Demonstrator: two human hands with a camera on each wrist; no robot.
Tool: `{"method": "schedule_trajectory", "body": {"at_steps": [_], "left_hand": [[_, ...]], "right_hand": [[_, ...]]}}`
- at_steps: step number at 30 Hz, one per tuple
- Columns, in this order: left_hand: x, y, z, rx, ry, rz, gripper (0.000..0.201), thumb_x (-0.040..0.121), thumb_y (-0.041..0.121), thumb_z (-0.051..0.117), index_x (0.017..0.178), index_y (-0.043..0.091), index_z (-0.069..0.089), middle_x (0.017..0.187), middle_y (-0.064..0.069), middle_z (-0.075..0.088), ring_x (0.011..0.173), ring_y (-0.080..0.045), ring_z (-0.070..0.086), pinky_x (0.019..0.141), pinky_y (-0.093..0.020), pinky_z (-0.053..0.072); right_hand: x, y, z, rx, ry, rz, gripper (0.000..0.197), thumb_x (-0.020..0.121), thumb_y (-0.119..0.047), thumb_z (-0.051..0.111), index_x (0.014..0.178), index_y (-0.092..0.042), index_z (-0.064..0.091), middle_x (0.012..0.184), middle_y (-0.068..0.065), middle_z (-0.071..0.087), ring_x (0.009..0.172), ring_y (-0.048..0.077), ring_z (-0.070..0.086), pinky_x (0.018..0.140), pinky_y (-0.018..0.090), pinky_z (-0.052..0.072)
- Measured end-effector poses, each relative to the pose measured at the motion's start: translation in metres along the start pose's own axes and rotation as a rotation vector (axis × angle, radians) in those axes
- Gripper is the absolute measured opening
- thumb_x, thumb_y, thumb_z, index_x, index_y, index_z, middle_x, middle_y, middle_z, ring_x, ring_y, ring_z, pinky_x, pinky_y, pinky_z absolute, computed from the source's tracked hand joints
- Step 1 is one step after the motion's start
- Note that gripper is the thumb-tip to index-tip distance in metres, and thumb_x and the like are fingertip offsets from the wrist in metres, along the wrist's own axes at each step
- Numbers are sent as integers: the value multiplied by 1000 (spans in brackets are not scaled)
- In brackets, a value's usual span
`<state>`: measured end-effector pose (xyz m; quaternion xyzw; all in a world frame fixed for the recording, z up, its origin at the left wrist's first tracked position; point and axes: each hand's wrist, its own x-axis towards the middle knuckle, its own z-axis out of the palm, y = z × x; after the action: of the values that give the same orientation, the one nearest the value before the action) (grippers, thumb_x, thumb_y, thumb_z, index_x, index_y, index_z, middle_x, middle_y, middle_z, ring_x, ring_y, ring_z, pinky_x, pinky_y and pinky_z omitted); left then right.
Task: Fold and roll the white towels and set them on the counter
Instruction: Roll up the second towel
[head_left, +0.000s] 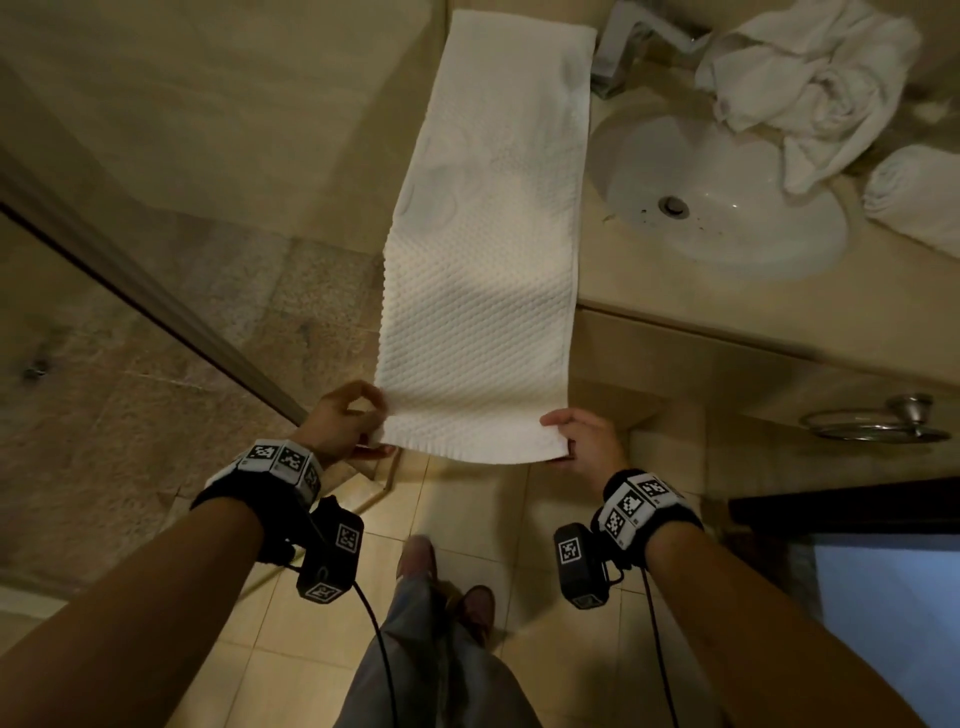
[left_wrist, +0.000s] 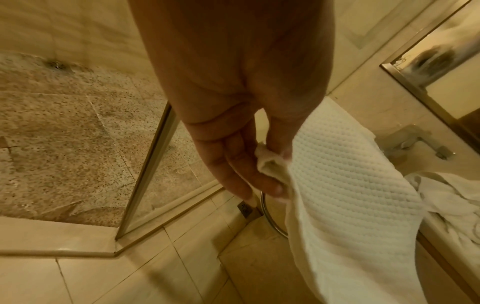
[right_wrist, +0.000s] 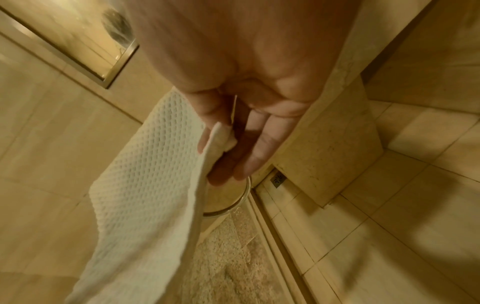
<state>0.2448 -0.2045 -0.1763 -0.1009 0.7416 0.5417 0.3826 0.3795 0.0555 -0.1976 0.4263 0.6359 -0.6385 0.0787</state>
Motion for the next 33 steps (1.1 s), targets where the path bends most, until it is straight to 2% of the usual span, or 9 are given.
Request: {"method": "schedule_trajectory", "body": {"at_steps": [6, 9, 13, 16, 21, 23, 27, 31, 33], "left_hand": [[1, 4, -6, -112, -44, -57, 46, 77, -26, 30, 84, 4, 63, 85, -13, 56, 79, -23, 58, 56, -26, 59], [5, 3, -11, -88, -62, -35, 49, 75, -30, 39, 90, 9, 65, 97, -14, 60, 84, -22, 60, 61, -24, 58], [9, 4, -12, -72, -55, -16, 25, 81, -2, 67, 103, 10, 66, 95, -8, 68, 83, -16, 64, 73, -28, 56], [14, 4, -10, -70, 2, -20, 21, 88, 20, 65, 106, 9, 64, 94, -11, 71, 81, -19, 65, 82, -37, 54], [23, 8, -2, -109, 66, -65, 23, 91, 19, 63, 108, 4, 60, 108, -13, 65, 96, -25, 65, 70, -40, 59], [23, 12, 3, -201, 83, -71, 25, 89, 10, 64, 108, -4, 56, 110, -16, 62, 98, -29, 63, 62, -34, 61], [31, 19, 5, -299, 162, -66, 30, 77, -3, 73, 94, 8, 50, 108, -19, 58, 96, -36, 65, 56, -34, 60], [31, 20, 4, -261, 166, -7, 39, 72, -8, 75, 79, 17, 45, 108, -14, 55, 91, -35, 65, 54, -39, 59], [26, 21, 6, -227, 105, 39, 32, 73, -8, 73, 73, 13, 50, 101, -10, 61, 86, -29, 66, 55, -37, 59]], "right_hand": [[-10, -16, -6, 145, -23, 47, 45, 85, 25, 34, 105, 1, 66, 105, 14, 60, 85, 22, 60, 61, 21, 58], [-12, -16, -8, 75, -16, 3, 49, 80, 27, 49, 118, 0, 63, 112, 12, 60, 86, 14, 59, 62, 13, 53], [-11, -14, -4, 164, -32, 40, 31, 86, 11, 61, 116, 2, 62, 111, 18, 65, 82, 18, 67, 68, 17, 57], [-9, -16, -1, 181, -19, 79, 38, 93, -14, 61, 124, 5, 54, 98, 13, 67, 84, 24, 68, 69, 23, 57], [8, -15, 7, 277, 49, 142, 68, 92, -16, 63, 146, 3, 27, 140, 18, 46, 111, 34, 60, 91, 43, 53], [13, -16, 12, 275, 99, 131, 64, 91, -15, 65, 143, 3, 33, 142, 17, 45, 105, 29, 62, 91, 40, 54], [17, -20, 15, 251, 181, 81, 42, 87, -5, 66, 123, -1, 45, 128, 11, 47, 86, 20, 63, 85, 42, 57], [13, -22, 11, 223, 113, 9, 33, 85, 8, 61, 91, -21, 45, 121, 16, 49, 107, 34, 57, 79, 47, 58], [12, -22, 10, 200, 68, 18, 26, 88, 8, 56, 84, -17, 55, 125, 19, 53, 114, 36, 55, 83, 46, 56]]}}
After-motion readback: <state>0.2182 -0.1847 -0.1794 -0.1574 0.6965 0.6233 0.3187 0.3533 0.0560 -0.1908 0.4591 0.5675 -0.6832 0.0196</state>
